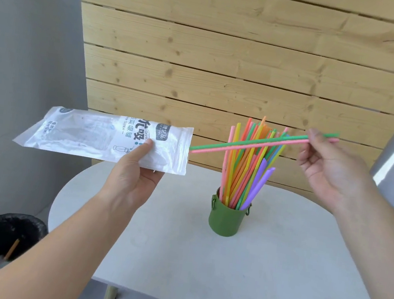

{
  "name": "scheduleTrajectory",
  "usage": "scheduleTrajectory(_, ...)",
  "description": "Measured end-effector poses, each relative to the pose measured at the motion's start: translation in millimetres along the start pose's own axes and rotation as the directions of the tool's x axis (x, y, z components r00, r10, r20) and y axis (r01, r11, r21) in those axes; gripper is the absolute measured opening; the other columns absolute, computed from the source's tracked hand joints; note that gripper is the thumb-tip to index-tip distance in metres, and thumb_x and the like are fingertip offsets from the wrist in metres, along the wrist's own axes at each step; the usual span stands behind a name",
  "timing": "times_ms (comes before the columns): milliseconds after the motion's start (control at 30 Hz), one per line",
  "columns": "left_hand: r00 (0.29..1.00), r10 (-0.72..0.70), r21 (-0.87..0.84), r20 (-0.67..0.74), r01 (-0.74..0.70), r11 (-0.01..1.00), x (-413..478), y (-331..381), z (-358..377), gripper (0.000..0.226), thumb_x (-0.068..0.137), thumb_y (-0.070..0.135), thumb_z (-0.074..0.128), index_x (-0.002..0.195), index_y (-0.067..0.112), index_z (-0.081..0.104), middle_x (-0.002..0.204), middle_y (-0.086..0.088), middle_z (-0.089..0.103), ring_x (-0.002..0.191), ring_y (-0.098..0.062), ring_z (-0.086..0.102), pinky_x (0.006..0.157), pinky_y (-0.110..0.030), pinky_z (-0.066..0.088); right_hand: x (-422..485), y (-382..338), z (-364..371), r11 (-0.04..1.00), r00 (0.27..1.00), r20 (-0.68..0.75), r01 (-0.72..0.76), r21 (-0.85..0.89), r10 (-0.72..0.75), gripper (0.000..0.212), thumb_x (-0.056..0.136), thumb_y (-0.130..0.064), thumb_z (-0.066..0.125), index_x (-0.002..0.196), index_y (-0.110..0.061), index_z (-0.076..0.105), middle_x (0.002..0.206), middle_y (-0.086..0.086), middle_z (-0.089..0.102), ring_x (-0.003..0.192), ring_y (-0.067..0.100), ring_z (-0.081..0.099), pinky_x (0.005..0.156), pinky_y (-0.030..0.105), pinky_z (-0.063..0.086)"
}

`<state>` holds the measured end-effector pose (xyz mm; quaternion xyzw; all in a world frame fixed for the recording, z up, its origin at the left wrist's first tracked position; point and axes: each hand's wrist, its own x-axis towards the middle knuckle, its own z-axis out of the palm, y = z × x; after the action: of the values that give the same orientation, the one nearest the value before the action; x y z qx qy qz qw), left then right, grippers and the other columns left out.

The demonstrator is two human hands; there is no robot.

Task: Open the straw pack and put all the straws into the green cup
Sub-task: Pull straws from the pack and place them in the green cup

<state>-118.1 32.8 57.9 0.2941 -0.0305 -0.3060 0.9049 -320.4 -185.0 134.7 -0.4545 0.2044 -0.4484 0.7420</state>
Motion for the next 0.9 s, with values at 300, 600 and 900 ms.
scheduleTrajectory(300,0.998,-0.052,0.051,-0.023,0.053,0.997,-5,-21,2,0.008,0.097,0.006,0.065,0.103,0.008,0.07,0.089,-0.003,0.08,0.079,-0.015,0.079,0.076,-0.031,0.065,11,-19,-25,0.798,0.967,0.021,0.221,-0.561,-0.253,0.017,0.093,-0.022,0.069,0.078,-0.013,0.067,0.069,0.003,0.059,0.059,0.009,0.056,0.063,0.024,0.052)
scheduleTrajectory(600,0.996,-0.09,0.089,-0.022,0.091,0.992,-12,-33,5,0.007,0.098,0.007,0.065,0.102,0.009,0.07,0.09,-0.003,0.08,0.081,-0.015,0.079,0.086,-0.033,0.062,-2,-7,-4,0.461,0.906,0.201,0.369,-0.807,-0.373,0.017,0.093,-0.024,0.068,0.076,-0.022,0.065,0.068,0.001,0.068,0.046,-0.002,0.06,0.053,0.017,0.055)
scheduleTrajectory(900,0.995,-0.103,0.092,-0.019,0.104,0.99,-15,-33,6,0.012,0.098,0.006,0.065,0.108,0.009,0.069,0.093,-0.004,0.081,0.083,-0.016,0.079,0.088,-0.035,0.062,1,34,13,0.282,0.919,0.346,0.387,-0.878,-0.187,0.015,0.087,-0.026,0.074,0.081,-0.013,0.074,0.072,0.002,0.073,0.07,0.023,0.07,0.061,0.032,0.055)
